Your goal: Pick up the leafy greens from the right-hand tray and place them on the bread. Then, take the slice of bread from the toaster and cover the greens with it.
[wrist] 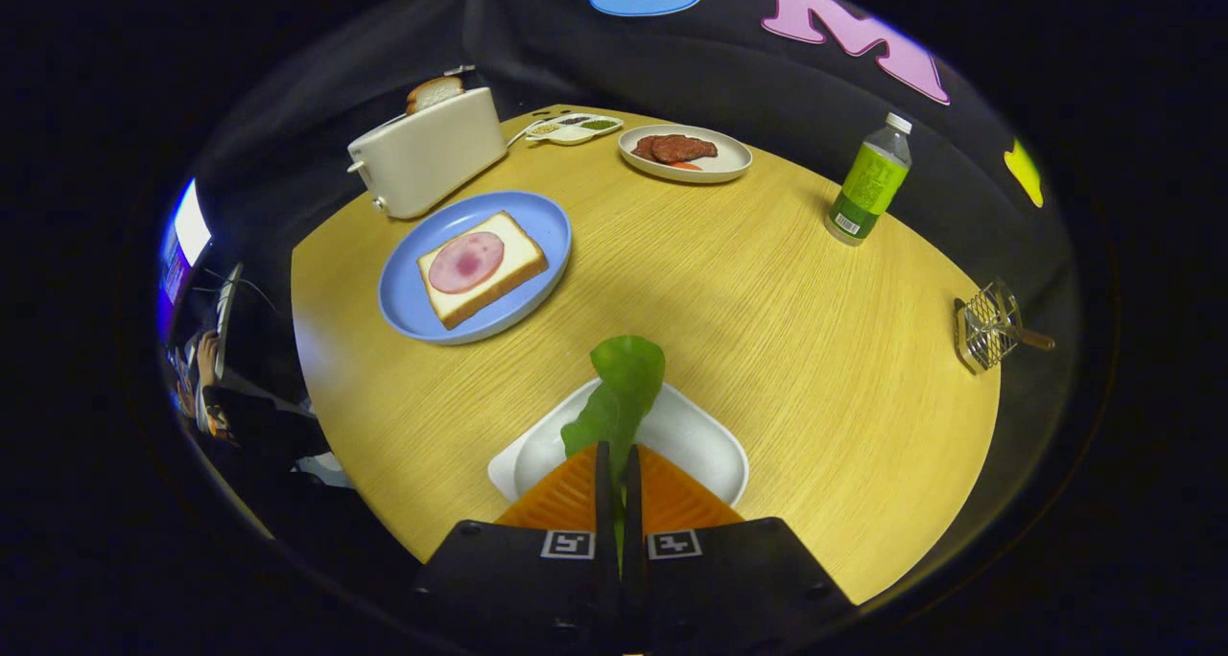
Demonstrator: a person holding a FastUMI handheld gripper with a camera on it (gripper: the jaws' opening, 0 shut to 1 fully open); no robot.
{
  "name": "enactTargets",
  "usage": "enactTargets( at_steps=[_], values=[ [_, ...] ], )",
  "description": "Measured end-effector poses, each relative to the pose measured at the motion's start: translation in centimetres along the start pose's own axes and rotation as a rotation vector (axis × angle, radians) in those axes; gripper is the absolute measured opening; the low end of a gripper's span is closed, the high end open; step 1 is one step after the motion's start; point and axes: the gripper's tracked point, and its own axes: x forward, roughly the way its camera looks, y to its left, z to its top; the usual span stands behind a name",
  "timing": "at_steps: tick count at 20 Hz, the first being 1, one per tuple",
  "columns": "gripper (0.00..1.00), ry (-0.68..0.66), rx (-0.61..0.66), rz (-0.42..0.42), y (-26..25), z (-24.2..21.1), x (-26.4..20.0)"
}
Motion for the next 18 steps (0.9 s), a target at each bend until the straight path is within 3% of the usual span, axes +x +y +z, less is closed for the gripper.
enactTargets(
  at_steps=[7, 18],
  values=[
    [0.06, -0.057, 0.025, -0.009, 1.8, 3.7, -3.0],
    [0.05, -0.111, -0.021, 0.074, 8.5, 11.7, -0.8]
  ],
)
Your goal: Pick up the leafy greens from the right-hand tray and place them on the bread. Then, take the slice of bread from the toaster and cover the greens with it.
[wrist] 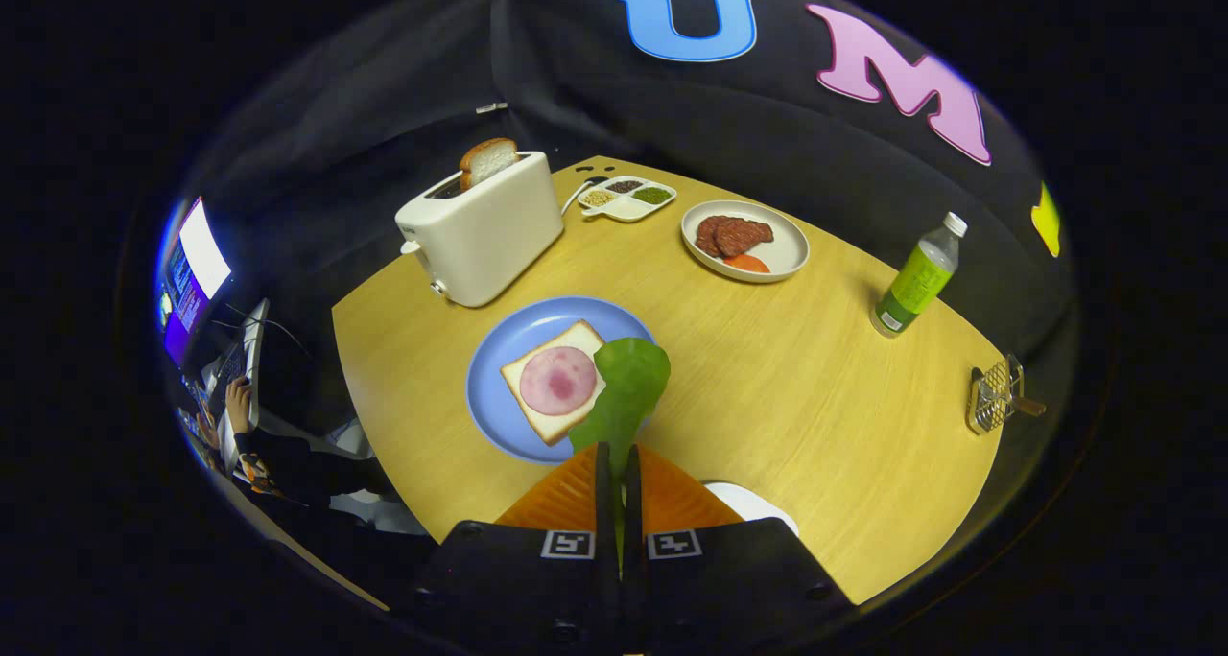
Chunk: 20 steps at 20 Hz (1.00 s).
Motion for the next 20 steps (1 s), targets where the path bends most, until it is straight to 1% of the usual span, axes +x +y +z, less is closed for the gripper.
enactTargets(
  at_steps=[4, 7, 9, 10, 11, 12, 15, 16, 18, 20],
  values=[
    [0.05, -0.015, 0.022, 0.020, 1.7, 3.1, 2.7],
    [0.05, -0.003, 0.026, 0.013, 2.2, 4.3, 5.0],
    [0.06, 0.027, 0.034, -0.002, 2.3, 4.3, 6.6],
    [0.08, 0.039, 0.037, -0.006, 2.4, 4.3, 7.3],
    [0.08, 0.053, 0.037, -0.008, 2.5, 4.1, 8.0],
    [0.11, 0.062, 0.031, -0.008, 2.7, 4.1, 8.6],
    [0.13, 0.083, 0.012, -0.004, 3.5, 3.9, 9.7],
    [0.16, 0.090, 0.008, -0.004, 3.7, 3.9, 10.2],
    [0.18, 0.096, 0.002, -0.006, 3.9, 4.0, 10.6],
    [0.23, 0.106, 0.001, -0.005, 4.2, 3.9, 11.1]
  ],
)
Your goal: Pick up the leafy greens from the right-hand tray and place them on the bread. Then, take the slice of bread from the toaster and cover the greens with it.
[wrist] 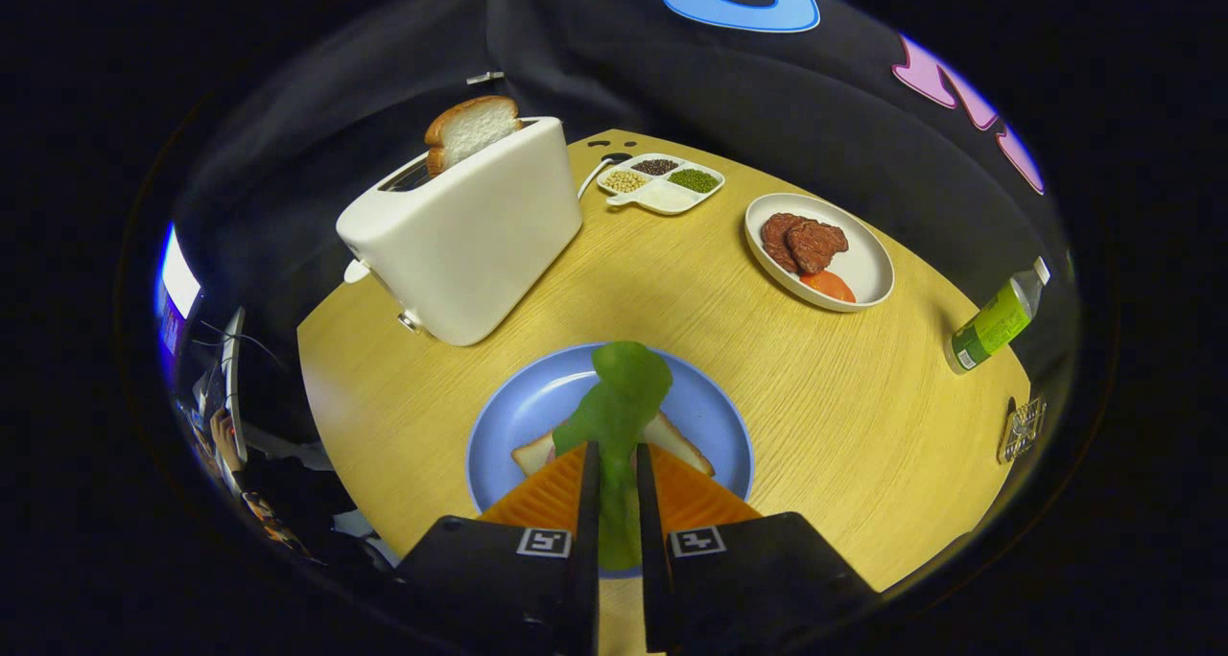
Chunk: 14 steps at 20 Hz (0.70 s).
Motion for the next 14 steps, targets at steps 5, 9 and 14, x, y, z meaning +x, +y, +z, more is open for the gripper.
enactTargets(
  at_steps=[5, 9, 14],
  values=[
    [0.42, 0.014, -0.004, 0.012, 0.8, -0.4, 0.3],
    [0.48, 0.035, -0.007, 0.011, 1.3, -1.1, 0.6],
    [0.53, 0.017, 0.000, 0.001, 1.0, -1.0, 0.2]
  ],
)
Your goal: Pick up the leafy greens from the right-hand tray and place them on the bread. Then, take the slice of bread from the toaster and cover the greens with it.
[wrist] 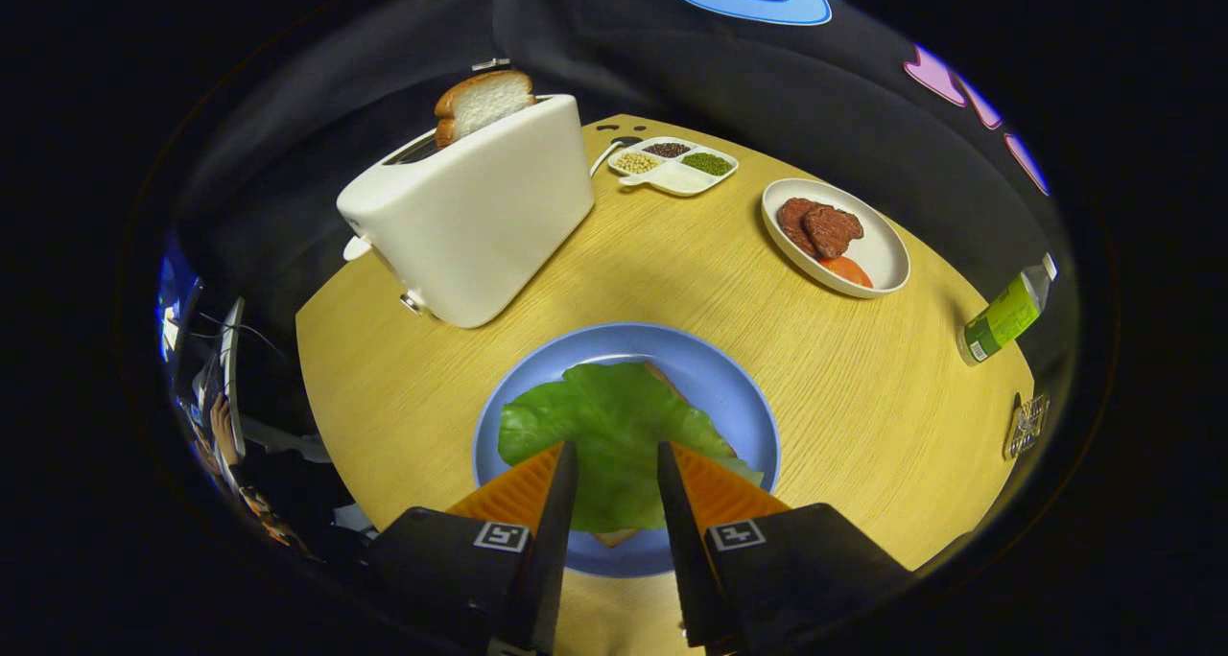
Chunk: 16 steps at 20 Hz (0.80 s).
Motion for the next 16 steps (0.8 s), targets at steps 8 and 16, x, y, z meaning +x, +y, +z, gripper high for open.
enactTargets(
  at_steps=[8, 16],
  values=[
    [0.99, -0.085, 0.105, -0.026, -1.1, 1.7, -2.8],
    [1.00, -0.241, 0.127, -0.072, -1.2, 6.9, -7.6]
  ],
)
